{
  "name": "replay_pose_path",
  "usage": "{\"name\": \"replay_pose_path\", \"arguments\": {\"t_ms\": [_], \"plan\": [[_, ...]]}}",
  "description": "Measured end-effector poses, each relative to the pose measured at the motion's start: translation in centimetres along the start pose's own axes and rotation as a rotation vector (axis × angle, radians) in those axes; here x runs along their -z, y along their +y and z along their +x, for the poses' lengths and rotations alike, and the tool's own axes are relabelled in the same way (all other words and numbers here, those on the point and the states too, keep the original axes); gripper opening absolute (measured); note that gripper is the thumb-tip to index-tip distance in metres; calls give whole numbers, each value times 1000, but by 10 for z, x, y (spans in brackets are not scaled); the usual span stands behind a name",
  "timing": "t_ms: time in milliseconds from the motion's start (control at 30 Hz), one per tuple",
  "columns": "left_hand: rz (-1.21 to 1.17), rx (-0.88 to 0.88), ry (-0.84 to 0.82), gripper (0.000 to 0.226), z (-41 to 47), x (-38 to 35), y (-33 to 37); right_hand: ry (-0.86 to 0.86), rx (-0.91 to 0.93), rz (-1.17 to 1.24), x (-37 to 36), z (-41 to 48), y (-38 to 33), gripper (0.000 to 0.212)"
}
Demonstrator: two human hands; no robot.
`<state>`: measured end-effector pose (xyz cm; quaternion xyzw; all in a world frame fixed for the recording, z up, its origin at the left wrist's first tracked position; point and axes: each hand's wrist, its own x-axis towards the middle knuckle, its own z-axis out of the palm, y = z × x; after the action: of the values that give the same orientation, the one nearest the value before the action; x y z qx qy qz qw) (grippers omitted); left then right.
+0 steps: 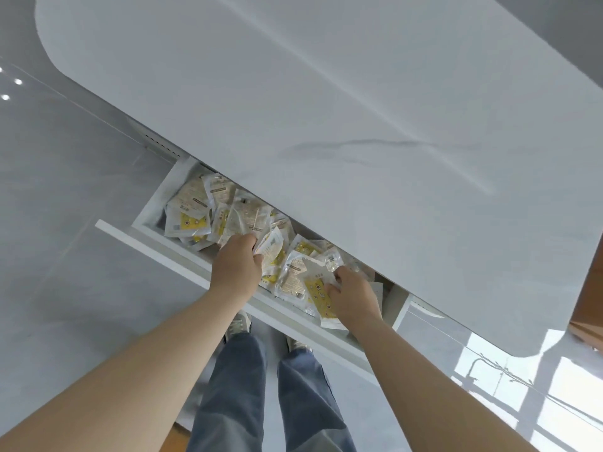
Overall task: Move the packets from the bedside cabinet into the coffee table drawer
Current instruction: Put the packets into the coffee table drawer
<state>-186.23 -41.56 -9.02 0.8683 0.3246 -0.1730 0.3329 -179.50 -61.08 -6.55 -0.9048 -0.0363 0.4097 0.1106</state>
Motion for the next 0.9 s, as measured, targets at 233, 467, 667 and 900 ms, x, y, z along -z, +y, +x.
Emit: {"name": "replay_pose_path", "arguments": {"t_ms": [233,467,667,900], "plan": [[43,129,-234,48,10,-18,-12,3,21,-19,-14,17,2,5],[21,140,-184,45,7,-16,-19,-23,68,27,-16,23,-10,13],[-10,158,-180,39,6,-10,-21,-42,33,44,-12,30,-26,47],[-42,145,-205,40,0,-4,-18,-37,-58,25,-8,27,-21,53]]}}
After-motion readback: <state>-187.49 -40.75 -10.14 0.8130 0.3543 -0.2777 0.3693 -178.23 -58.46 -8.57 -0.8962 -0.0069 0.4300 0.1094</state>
